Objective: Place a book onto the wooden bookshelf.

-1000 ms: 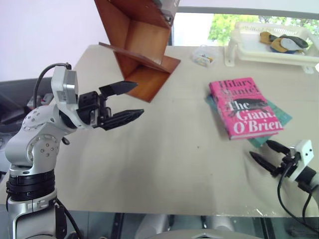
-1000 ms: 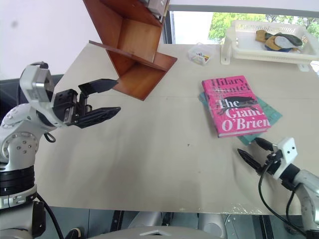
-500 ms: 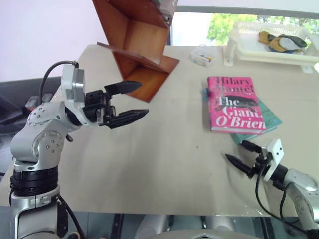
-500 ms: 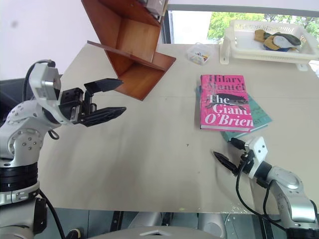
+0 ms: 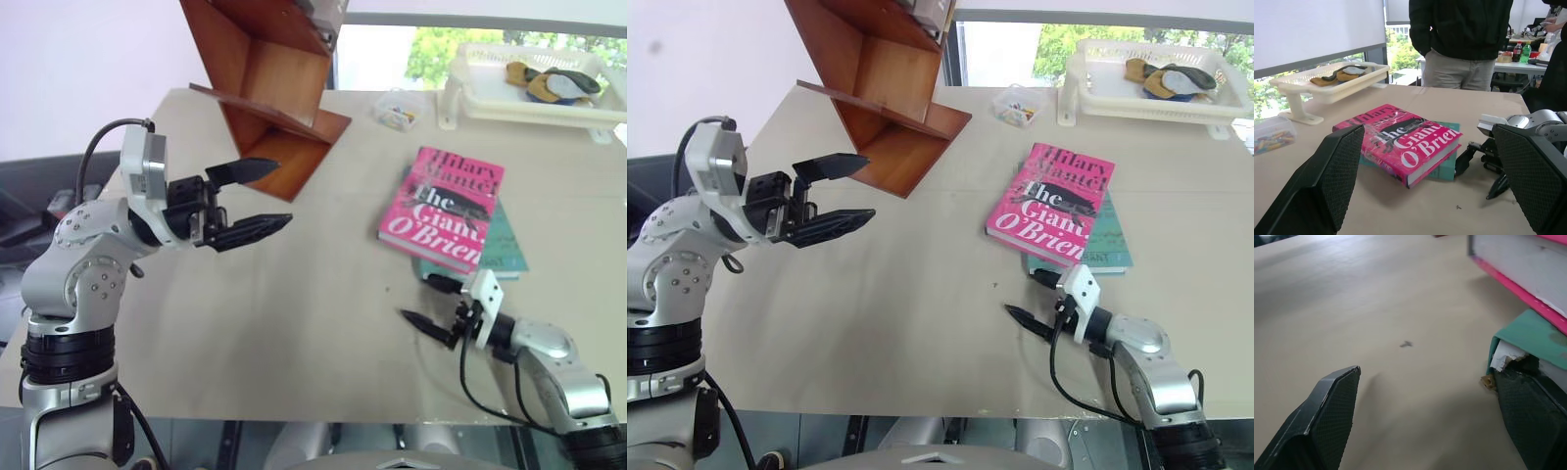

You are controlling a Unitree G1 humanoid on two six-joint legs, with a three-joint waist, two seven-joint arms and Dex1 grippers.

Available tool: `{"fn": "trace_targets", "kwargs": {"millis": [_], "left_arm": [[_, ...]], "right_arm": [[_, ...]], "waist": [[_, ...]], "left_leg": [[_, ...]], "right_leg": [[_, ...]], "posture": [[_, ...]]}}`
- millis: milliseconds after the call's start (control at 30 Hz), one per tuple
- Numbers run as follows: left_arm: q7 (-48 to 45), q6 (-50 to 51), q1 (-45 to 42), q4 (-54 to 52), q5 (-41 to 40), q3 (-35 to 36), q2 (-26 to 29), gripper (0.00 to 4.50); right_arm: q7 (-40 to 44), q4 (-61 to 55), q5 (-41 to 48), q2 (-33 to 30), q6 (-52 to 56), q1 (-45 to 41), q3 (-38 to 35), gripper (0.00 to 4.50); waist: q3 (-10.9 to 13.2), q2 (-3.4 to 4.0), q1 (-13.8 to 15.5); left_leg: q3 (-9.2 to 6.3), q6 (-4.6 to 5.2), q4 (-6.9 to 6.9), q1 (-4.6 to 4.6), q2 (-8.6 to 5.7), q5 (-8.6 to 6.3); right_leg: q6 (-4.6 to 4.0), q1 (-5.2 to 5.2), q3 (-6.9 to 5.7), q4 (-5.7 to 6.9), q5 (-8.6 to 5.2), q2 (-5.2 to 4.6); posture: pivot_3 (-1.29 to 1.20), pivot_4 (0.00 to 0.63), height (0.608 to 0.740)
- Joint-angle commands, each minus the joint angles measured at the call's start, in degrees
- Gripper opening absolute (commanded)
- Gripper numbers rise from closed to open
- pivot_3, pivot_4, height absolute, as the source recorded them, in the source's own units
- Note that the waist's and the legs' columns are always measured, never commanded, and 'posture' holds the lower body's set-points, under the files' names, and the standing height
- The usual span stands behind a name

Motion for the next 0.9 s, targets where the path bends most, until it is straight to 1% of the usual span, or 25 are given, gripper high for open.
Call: {"fn": "trace_targets", "kwargs": {"millis": [33,167,367,433,533,667,733,833,900], "left_arm": [[0.2,0.0,-0.1,-2.0,-0.3,0.8,1.1,4.50],[0.3,0.2,0.3,-2.3,-0.1,0.9,1.6,4.50],[0.3,0.7,0.7,-2.9,-0.6,1.2,2.2,4.50],[0.3,1.0,0.8,-3.0,-0.6,1.3,2.4,4.50],[0.1,1.1,1.0,-3.2,-0.7,1.4,2.6,4.50],[-0.1,1.4,0.7,-3.0,-0.8,1.5,3.0,4.50],[-0.2,1.3,0.7,-2.9,-0.8,1.5,3.2,4.50],[-0.5,1.0,0.4,-2.3,-0.5,1.1,3.1,4.50],[-0.7,0.7,0.1,-1.8,-0.2,0.7,2.9,4.50]], "right_arm": [[2.8,-1.1,-0.5,-0.2,0.0,-0.3,3.8,4.44],[5.1,-3.1,0.1,-0.7,-0.3,-0.3,5.9,4.44],[7.6,-8.2,2.2,-3.1,3.1,1.8,8.0,4.44],[7.5,-10.0,2.6,-4.1,3.6,2.9,7.7,4.44],[6.7,-11.0,3.7,-5.1,4.0,4.1,5.1,4.44],[6.9,-10.7,8.2,-10.4,3.9,9.4,-7.8,4.44],[7.2,-10.3,9.5,-12.1,4.0,11.6,-11.4,4.44],[7.9,-6.4,8.5,-16.3,2.7,16.8,-20.7,4.44],[5.0,-2.7,7.0,-17.4,1.5,17.9,-26.7,4.44]], "waist": [[0.0,0.00,0.0],[0.0,0.00,0.0],[0.0,-0.02,0.2],[0.0,-0.02,0.2],[0.0,-0.02,0.3],[0.0,-0.03,0.6],[0.1,-0.09,1.0],[0.1,-0.06,1.2],[0.1,-0.09,1.6]], "left_leg": [[0.00,0.00,0.00,0.00,0.00,0.00],[0.00,-0.01,0.00,0.00,0.00,0.00],[-0.03,-0.01,0.01,-0.02,0.00,-0.01],[-0.06,-0.01,0.00,-0.03,0.00,-0.01],[-0.06,-0.01,0.01,-0.03,0.00,-0.01],[-0.05,-0.01,0.02,-0.04,-0.02,-0.01],[-0.08,-0.01,0.03,-0.09,-0.04,-0.01],[-0.10,-0.02,0.00,-0.07,0.00,-0.01],[-0.08,-0.02,-0.01,-0.07,-0.01,-0.01]], "right_leg": [[0.00,0.00,0.00,0.00,0.00,0.00],[0.00,0.00,-0.01,-0.02,0.00,0.00],[0.00,-0.01,-0.04,-0.04,0.00,-0.01],[0.00,-0.01,-0.06,-0.04,0.00,-0.01],[0.00,0.00,-0.07,-0.04,0.00,-0.01],[0.00,0.00,-0.06,-0.04,0.00,-0.03],[0.00,0.01,-0.09,-0.09,0.00,-0.04],[0.00,0.02,-0.09,-0.06,0.00,-0.02],[0.00,0.02,-0.08,-0.07,0.00,-0.02]], "posture": [[0.00,0.150,0.740],[0.00,0.150,0.740],[0.00,0.150,0.740],[0.00,0.150,0.740],[0.00,0.150,0.740],[0.00,0.150,0.740],[0.00,0.150,0.740],[0.00,0.150,0.740],[0.00,0.150,0.740]]}}
